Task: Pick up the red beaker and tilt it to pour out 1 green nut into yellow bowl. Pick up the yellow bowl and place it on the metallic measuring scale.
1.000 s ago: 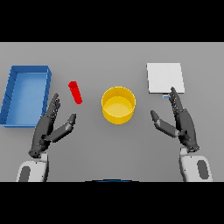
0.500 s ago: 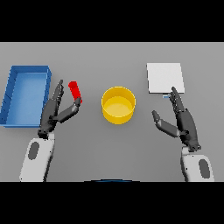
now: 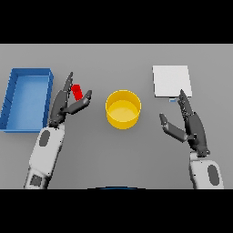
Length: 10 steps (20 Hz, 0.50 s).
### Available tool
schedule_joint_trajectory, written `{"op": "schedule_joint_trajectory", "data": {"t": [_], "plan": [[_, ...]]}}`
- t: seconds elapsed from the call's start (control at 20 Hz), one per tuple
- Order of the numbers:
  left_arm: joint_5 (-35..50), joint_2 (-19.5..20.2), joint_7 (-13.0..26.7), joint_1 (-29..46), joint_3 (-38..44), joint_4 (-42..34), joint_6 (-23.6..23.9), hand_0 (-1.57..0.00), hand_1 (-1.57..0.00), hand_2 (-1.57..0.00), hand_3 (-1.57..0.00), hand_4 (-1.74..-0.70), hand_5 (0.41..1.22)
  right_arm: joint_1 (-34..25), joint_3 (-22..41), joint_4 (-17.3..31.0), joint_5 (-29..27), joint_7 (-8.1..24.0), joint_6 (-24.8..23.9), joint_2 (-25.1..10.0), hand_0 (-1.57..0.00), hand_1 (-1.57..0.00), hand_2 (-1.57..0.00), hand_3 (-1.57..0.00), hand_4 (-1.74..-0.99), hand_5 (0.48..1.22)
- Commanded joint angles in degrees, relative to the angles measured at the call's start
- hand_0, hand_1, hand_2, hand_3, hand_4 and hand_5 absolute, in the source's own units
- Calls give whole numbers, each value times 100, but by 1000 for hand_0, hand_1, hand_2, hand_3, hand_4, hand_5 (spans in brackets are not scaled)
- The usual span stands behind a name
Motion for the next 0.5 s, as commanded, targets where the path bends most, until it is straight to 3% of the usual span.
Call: {"op": "schedule_joint_trajectory", "data": {"t": [0.0, 0.3, 0.4, 0.45], "plan": [[7, -10, -53, -86, 27, 119, 8, 1, 1, 1, 1, -1245, 660, -59, -24, 57, -16, 21, -13, 14, 1, 1, 1, 1, -1299, 639], [107, -187, -374, -504, 231, 774, 159, 1, -6, -50, -30, -1347, 726, -62, -88, 15, -51, -48, -29, -32, 1, 1, 1, 1, -1301, 647], [165, -250, -562, -584, 333, 976, 236, -338, -306, -322, -239, -1385, 765, -48, -58, 44, -36, -21, -27, 2, 1, 1, 1, 1, -1294, 645], [237, -309, -608, -660, 404, 1044, 271, -585, -556, -551, -416, -1416, 786, -18, -67, -4, -42, -5, -30, -13, 1, 1, 1, 1, -1292, 645]]}}
